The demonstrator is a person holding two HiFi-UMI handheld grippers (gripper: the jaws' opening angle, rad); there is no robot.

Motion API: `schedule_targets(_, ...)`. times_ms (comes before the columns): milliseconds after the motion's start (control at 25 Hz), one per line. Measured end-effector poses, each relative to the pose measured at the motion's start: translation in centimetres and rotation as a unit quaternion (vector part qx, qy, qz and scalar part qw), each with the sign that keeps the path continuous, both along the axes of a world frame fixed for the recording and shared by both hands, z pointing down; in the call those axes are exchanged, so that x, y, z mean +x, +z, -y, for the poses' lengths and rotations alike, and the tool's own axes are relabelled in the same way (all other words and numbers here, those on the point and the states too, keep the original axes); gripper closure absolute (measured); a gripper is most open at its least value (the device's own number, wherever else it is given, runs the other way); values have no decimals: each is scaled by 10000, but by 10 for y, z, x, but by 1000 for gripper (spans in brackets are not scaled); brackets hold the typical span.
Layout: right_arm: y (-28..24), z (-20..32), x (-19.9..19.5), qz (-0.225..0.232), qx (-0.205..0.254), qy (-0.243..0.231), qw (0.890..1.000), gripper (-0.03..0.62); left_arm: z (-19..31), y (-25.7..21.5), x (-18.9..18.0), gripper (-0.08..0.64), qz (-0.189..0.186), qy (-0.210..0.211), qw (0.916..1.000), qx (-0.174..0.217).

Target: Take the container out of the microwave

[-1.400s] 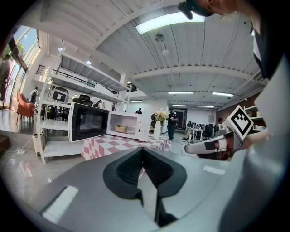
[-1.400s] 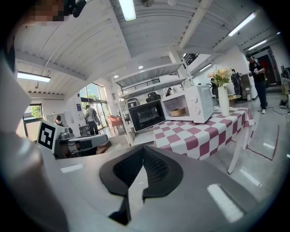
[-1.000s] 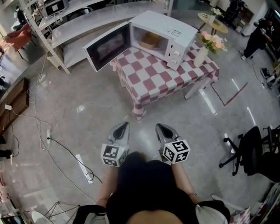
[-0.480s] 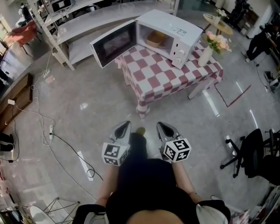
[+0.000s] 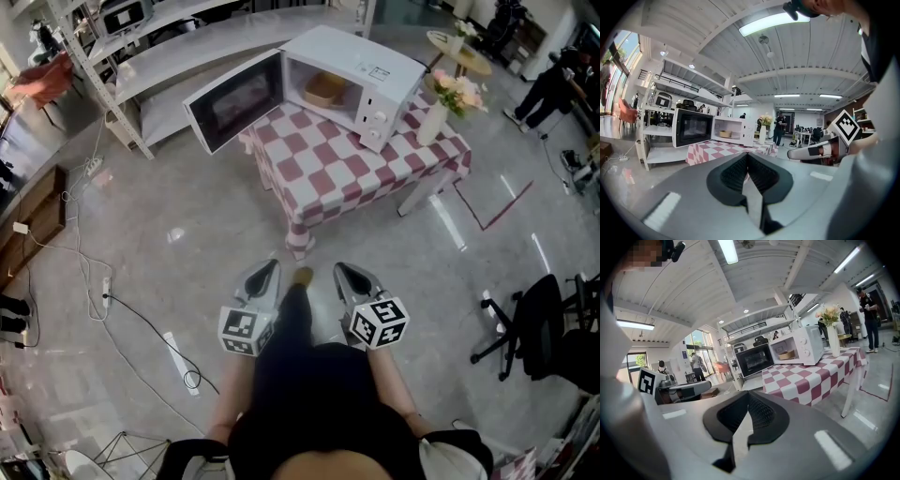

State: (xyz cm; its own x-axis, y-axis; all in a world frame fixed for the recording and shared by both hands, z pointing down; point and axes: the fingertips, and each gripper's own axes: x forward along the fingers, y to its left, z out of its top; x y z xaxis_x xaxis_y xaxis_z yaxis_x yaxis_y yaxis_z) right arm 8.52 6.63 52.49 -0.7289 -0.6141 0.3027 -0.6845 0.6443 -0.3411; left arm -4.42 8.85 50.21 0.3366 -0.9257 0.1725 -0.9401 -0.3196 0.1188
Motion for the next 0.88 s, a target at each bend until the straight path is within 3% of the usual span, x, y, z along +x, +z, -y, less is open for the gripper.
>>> schedule_targets(880, -3, 75, -2, 40, -92, 34, 9999, 592, 76, 1, -1, 552, -45, -21, 9999, -116)
